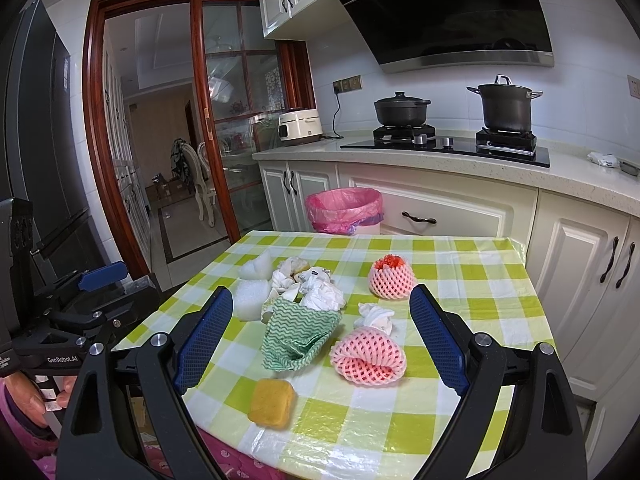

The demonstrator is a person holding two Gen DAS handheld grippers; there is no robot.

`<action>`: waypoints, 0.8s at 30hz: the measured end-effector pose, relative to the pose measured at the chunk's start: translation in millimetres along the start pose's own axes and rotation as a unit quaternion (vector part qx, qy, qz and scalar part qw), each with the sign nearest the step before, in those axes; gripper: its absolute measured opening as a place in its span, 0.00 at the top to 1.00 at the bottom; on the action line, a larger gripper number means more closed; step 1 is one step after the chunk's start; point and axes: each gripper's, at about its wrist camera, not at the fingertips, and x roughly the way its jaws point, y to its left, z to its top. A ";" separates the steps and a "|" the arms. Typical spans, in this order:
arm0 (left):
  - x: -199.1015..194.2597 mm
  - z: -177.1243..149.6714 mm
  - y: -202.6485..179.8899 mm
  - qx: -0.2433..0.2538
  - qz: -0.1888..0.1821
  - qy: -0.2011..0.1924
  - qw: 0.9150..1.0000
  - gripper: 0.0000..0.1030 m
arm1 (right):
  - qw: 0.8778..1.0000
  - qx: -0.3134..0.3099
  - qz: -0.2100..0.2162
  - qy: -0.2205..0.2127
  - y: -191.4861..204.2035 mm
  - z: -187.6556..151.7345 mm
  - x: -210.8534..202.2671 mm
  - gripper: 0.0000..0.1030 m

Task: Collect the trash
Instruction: 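Grasp the yellow sponge with the left tool while the right tool grasps the pink foam net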

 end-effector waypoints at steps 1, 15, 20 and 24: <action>0.9 -1.0 -0.3 0.000 -0.002 0.000 1.000 0.04 | 1.000 0.000 0.000 -0.001 0.6 -0.2 -0.1 0.17; 64.9 -51.6 -4.8 -0.013 -0.007 0.098 0.995 0.04 | 0.996 0.052 -0.052 0.043 -35.3 -45.1 39.0 0.17; 101.6 -73.5 -11.2 -0.001 -0.008 0.139 0.990 0.04 | 0.994 0.065 -0.064 0.064 -53.8 -65.3 60.5 0.18; 131.3 -93.9 -17.7 0.012 -0.006 0.165 0.986 0.05 | 0.991 0.073 -0.072 0.080 -63.5 -78.6 78.8 0.18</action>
